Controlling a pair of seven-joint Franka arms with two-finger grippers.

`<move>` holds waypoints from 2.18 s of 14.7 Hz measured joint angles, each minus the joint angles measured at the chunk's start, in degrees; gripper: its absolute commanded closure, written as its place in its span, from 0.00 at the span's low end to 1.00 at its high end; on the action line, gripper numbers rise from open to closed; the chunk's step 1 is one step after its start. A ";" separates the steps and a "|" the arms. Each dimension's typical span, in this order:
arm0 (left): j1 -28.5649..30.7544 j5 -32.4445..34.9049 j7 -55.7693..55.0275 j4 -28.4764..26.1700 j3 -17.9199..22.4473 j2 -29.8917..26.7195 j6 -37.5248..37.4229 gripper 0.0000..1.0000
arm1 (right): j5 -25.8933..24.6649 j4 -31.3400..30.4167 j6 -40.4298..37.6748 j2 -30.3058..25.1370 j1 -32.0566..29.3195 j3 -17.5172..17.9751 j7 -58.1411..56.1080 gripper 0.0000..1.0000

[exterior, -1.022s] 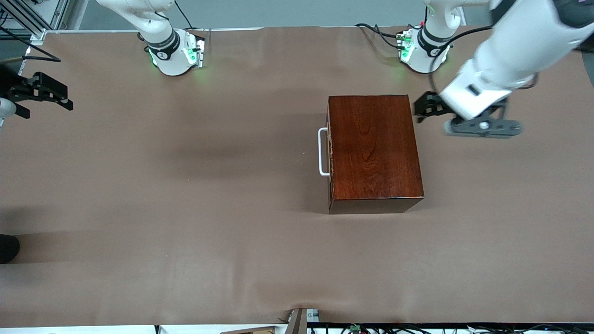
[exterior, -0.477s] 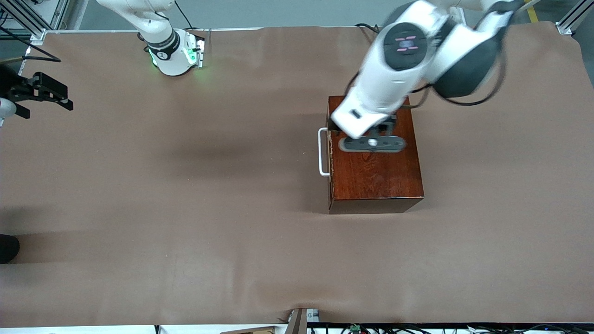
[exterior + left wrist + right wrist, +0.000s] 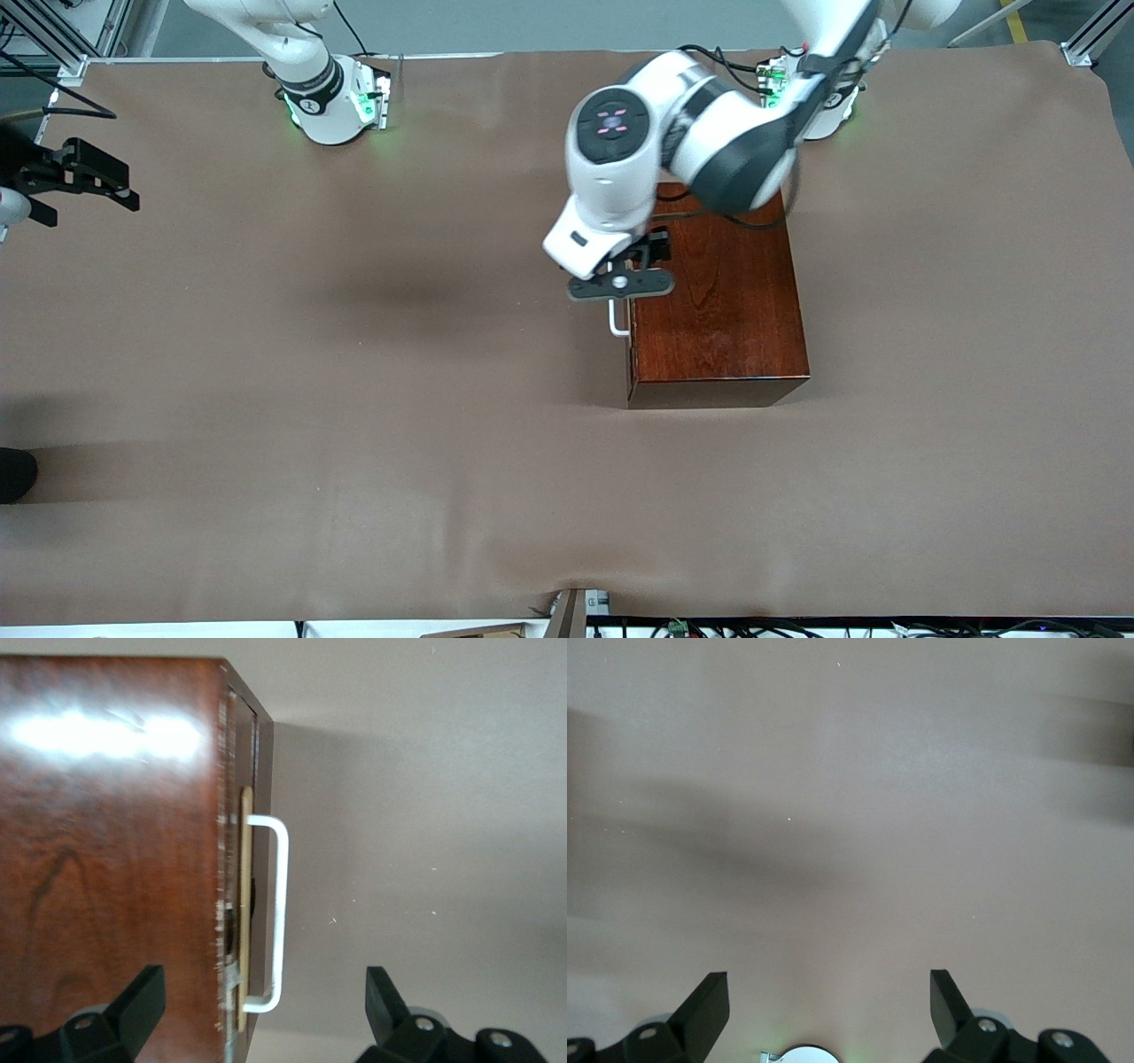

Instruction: Open drawer, take yellow block, close drawer

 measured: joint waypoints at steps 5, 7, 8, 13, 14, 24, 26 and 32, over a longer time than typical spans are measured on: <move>-12.88 0.05 -1.66 1.88 10.20 5.38 0.15 0.00 | 0.00 0.00 0.02 0.02 0.00 0.01 0.00 0.00; -13.58 0.09 -1.93 1.94 10.43 7.11 0.26 0.00 | 0.00 0.00 0.02 0.02 0.00 0.01 0.00 0.00; -13.91 0.10 -1.94 1.96 10.71 7.87 0.44 0.00 | 0.00 0.00 0.02 0.03 0.00 0.00 0.00 0.00; -15.64 3.94 -1.94 2.01 11.10 10.27 0.58 0.00 | 0.00 0.00 0.02 0.03 0.00 0.00 0.00 0.00; -15.73 4.68 -1.94 2.01 11.10 10.70 0.58 0.00 | 0.00 0.00 0.02 0.03 0.00 0.00 0.00 0.00; -16.02 6.66 -1.91 2.00 11.11 12.83 0.51 0.00 | 0.00 0.00 0.02 0.03 0.00 0.00 0.00 0.00; -16.04 6.66 -1.91 1.99 11.12 13.27 0.51 0.00 | 0.00 0.00 0.02 0.03 0.00 0.00 0.00 0.00; -16.14 6.66 -4.52 1.96 11.13 14.07 0.50 0.00 | 0.00 0.00 0.02 0.04 0.00 0.01 0.00 0.00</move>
